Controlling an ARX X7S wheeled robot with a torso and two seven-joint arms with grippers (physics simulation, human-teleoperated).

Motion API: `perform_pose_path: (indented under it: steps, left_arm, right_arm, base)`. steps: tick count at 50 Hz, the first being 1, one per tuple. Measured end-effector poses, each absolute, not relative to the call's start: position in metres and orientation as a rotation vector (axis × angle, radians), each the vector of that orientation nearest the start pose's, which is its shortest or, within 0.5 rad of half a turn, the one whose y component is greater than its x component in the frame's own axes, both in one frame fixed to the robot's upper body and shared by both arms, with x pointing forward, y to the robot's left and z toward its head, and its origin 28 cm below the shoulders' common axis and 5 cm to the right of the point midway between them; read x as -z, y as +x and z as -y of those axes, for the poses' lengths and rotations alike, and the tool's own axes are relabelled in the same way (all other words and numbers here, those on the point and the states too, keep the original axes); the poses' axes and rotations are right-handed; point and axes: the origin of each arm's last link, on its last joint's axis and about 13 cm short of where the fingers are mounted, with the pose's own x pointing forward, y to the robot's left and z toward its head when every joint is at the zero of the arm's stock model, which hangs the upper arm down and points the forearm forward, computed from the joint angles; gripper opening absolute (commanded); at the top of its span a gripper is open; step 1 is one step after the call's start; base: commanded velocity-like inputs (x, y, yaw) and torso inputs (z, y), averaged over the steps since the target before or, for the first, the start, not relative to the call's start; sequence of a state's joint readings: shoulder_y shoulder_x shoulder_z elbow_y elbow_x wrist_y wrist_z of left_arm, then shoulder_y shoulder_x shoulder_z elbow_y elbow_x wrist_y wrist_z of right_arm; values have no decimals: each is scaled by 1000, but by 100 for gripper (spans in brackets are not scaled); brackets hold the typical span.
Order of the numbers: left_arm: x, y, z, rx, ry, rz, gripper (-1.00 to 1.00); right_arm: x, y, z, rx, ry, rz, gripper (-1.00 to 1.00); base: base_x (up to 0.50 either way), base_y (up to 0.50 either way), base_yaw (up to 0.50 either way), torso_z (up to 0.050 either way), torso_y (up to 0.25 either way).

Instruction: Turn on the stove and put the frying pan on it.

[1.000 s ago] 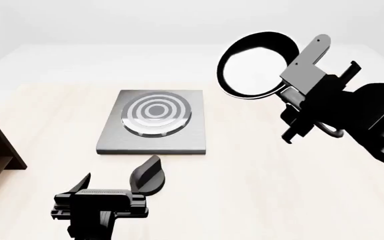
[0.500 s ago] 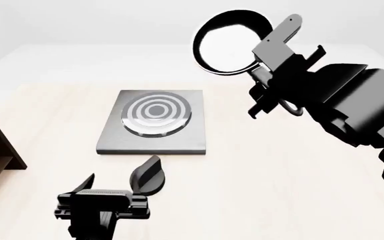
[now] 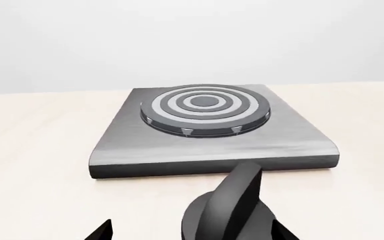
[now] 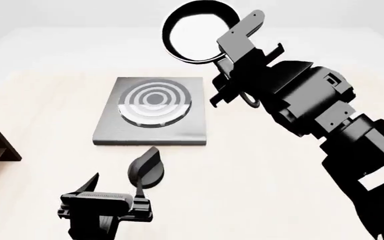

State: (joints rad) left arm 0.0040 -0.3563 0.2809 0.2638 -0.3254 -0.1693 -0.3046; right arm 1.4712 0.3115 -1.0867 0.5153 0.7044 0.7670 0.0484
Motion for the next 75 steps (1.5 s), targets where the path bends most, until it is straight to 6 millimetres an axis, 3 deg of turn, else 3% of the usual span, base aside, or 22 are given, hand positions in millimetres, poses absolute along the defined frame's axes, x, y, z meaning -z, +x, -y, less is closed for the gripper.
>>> perform_pose_path:
  steps: [18, 43, 75]
  left_arm:
    - [-47, 198, -219, 47, 34, -2, 100]
    - [-60, 192, -225, -6, 20, 127, 100]
    - [-69, 186, -229, -1, -11, 234, 100]
  right_arm:
    - [-256, 401, 51, -331, -549, -198, -100]
    - [-249, 403, 10, -374, -498, -174, -100]
    - [-231, 390, -15, -417, -429, -221, -100]
  base:
    - [0, 0, 0, 0, -250]
    - [0, 0, 0, 0, 1]
    - [0, 0, 0, 0, 2]
